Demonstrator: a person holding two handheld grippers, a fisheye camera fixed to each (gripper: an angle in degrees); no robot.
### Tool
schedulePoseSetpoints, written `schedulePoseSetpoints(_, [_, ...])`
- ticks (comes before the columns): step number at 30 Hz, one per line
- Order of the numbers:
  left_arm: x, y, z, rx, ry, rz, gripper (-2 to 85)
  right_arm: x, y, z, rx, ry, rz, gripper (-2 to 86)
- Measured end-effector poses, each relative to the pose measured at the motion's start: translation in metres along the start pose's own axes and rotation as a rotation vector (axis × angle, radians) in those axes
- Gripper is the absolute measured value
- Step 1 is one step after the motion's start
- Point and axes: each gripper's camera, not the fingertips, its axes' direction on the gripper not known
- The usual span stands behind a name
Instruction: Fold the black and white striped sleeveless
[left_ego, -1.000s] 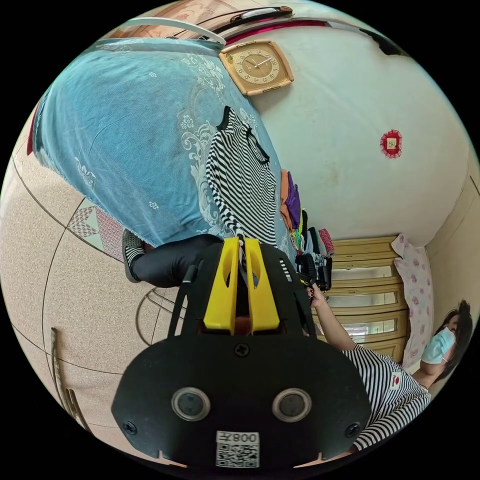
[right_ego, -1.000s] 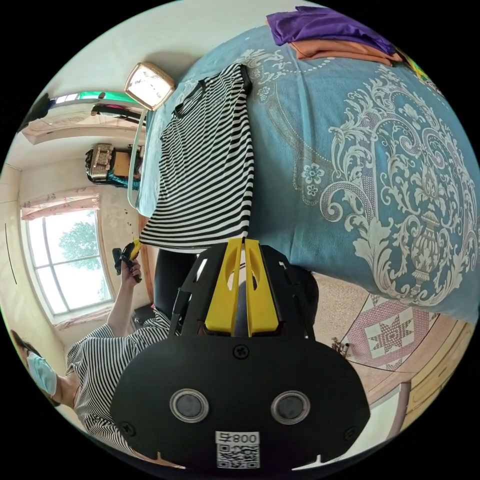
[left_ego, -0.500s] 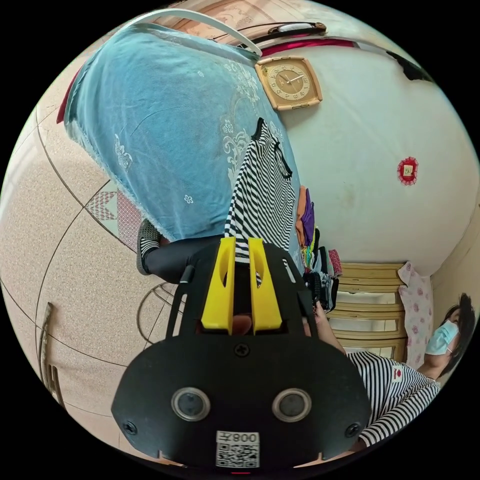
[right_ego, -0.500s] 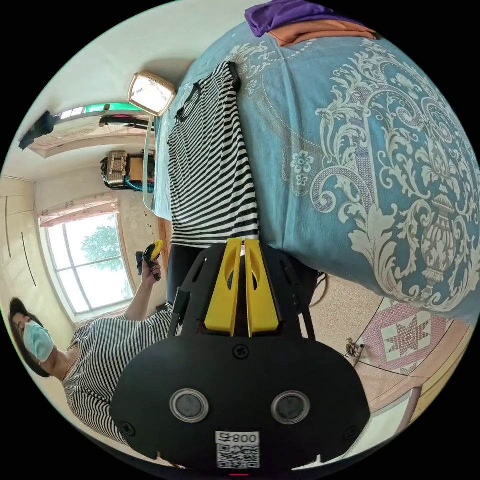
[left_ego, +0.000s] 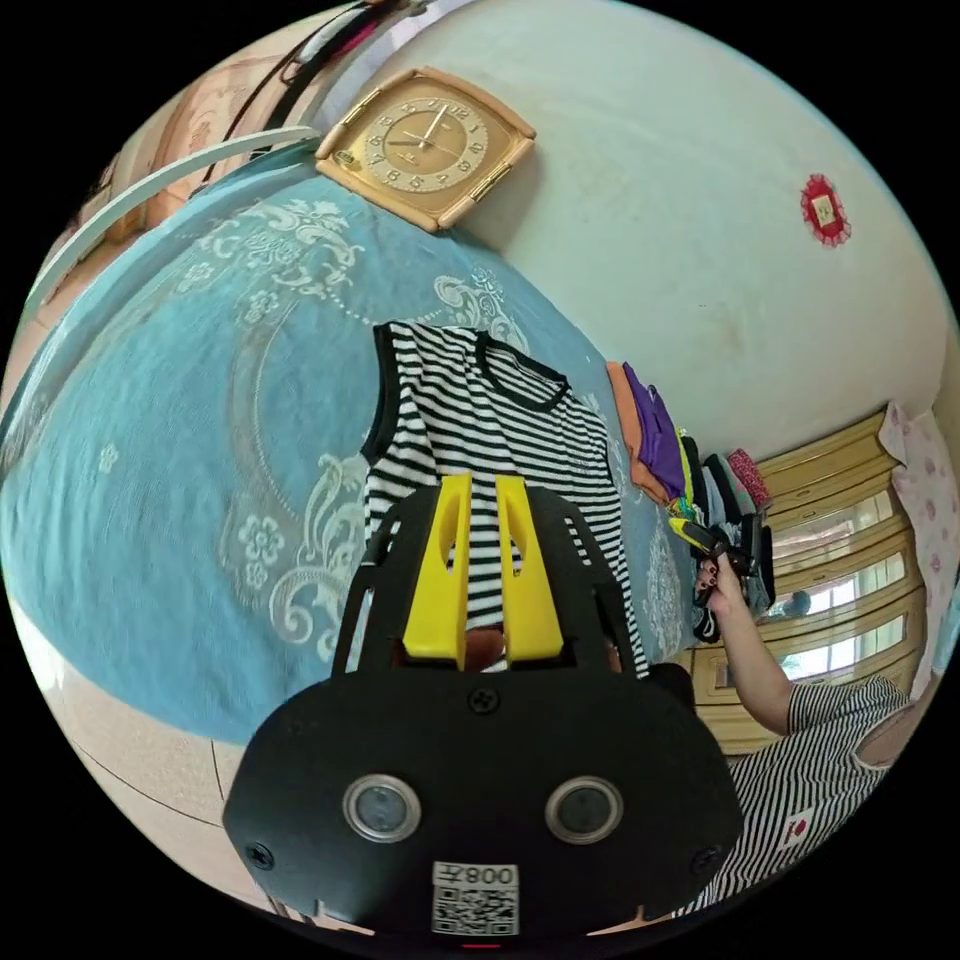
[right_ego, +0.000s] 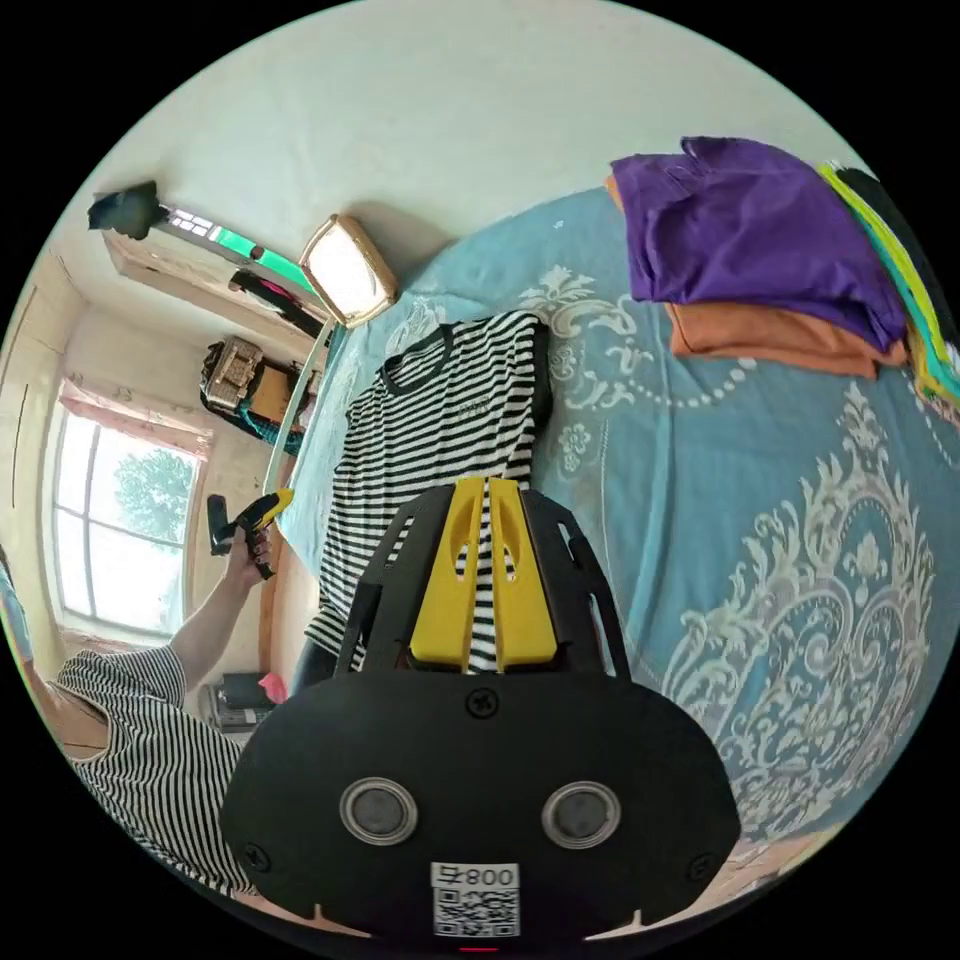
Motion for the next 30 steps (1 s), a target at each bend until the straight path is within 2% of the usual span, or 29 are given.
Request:
schedulePoseSetpoints(8, [-0.003,-0.109,0.103,-0.034,-0.190,-0.007,1.3,-0.043,-0.117,0.141,0.006,0.352,-0.184,0.2])
schedulePoseSetpoints(12, [-0.014,-0.141,0.142,-0.041,-0.307,-0.041,0.5,-0.037,-0.138,0.197,-0.028,0.470,-0.227,0.1])
schedulePoseSetpoints(14, [-0.017,-0.150,0.150,-0.004,-0.293,-0.042,0.4,-0.024,-0.144,0.230,-0.070,0.518,-0.223,0.0])
schedulePoseSetpoints(21, [-0.022,-0.172,0.169,0.033,-0.262,-0.048,0.2,0.000,-0.144,0.239,0.011,0.396,-0.154,0.1])
schedulePoseSetpoints(26, [-0.006,-0.161,0.167,0.138,-0.177,0.029,0.1,-0.005,-0.122,0.227,0.125,0.346,-0.131,0.1])
schedulePoseSetpoints(30, [0.010,-0.173,0.191,0.106,-0.173,0.124,0.1,-0.029,-0.123,0.245,0.115,0.263,-0.228,0.1])
